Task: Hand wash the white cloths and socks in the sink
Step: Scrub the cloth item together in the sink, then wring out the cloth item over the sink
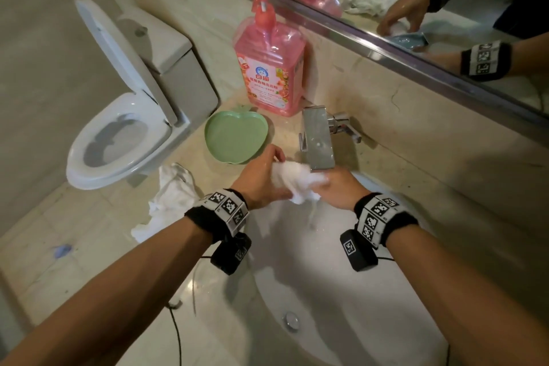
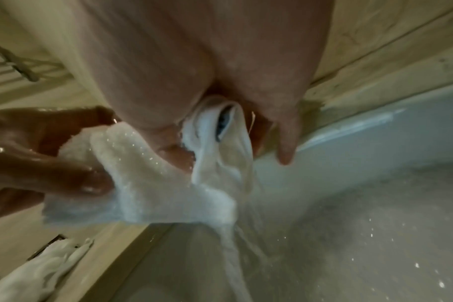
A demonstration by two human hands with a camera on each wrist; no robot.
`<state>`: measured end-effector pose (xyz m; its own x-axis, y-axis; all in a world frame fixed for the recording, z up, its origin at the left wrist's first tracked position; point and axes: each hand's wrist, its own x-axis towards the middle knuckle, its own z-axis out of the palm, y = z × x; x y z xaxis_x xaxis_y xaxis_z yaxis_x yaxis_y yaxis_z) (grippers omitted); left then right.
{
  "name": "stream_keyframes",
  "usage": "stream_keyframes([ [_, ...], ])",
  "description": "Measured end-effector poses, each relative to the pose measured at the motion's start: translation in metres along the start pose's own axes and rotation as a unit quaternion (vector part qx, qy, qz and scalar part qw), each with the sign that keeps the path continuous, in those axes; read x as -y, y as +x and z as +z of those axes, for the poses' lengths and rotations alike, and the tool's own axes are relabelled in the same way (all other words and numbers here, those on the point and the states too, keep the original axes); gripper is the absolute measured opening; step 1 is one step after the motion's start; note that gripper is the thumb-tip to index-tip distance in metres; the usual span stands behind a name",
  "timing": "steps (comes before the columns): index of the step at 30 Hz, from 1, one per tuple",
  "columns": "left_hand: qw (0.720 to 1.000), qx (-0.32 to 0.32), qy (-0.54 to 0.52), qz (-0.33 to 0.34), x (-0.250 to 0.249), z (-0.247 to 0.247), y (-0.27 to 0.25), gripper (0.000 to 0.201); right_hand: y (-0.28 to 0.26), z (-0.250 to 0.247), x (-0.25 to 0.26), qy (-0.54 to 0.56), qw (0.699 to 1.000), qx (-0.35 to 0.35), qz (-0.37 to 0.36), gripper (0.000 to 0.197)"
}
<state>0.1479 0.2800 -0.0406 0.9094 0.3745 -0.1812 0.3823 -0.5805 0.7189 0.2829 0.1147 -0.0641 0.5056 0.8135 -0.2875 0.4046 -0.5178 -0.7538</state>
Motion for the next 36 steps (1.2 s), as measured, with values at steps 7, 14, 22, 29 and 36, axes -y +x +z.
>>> stream_keyframes([
  [7,0.984,0.165,0.063,-0.011,-0.035,0.033,0.029,0.044,-0.027,-0.038,0.007,-0.06,0.983,-0.089,0.152,0.059],
  [14,0.982,0.167,-0.089,0.006,-0.041,0.032,0.042,0.046,-0.034,-0.068,0.035,-0.128,0.971,-0.102,0.174,0.07],
  [22,0.97,0.181,0.164,0.0,-0.04,0.013,0.012,0.073,-0.054,-0.053,0.048,-0.071,0.982,-0.01,0.173,0.066],
  [29,0.943,0.105,0.294,0.112,-0.054,-0.022,-0.032,0.041,-0.09,-0.024,0.062,0.109,0.98,0.077,0.148,0.025],
  [36,0.935,0.041,0.25,0.246,-0.097,-0.067,-0.072,0.042,-0.128,-0.04,0.106,0.263,0.955,0.081,0.115,0.039],
])
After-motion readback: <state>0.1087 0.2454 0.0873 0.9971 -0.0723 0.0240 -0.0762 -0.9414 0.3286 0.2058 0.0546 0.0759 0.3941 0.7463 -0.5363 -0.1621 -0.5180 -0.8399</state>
